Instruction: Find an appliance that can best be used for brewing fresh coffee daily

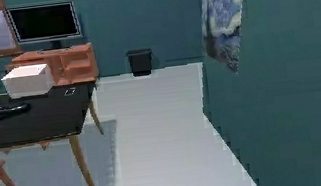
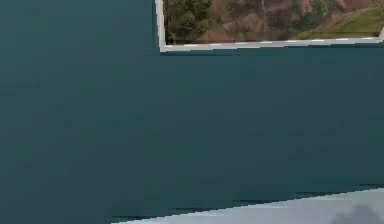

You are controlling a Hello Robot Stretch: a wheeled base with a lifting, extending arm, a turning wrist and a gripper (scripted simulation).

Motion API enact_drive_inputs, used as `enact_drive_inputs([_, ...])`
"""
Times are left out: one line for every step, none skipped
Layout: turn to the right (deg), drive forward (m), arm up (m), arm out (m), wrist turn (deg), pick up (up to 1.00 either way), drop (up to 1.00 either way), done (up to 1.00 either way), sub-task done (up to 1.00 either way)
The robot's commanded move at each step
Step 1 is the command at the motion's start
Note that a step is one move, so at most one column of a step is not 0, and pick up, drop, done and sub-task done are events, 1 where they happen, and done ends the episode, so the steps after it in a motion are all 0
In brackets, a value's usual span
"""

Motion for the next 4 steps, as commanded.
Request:
enact_drive_inputs([0.0, 1.00, 0.00, 0.00, 0.0, 0.00, 0.00, 0.00, 0.00])
enact_drive_inputs([0.0, 1.00, 0.00, 0.00, 0.0, 0.00, 0.00, 0.00, 0.00])
enact_drive_inputs([0.0, 0.30, 0.00, 0.00, 0.0, 0.00, 0.00, 0.00, 0.00])
enact_drive_inputs([39.0, 0.00, 0.00, 0.00, 0.0, 0.00, 0.00, 0.00, 0.00])
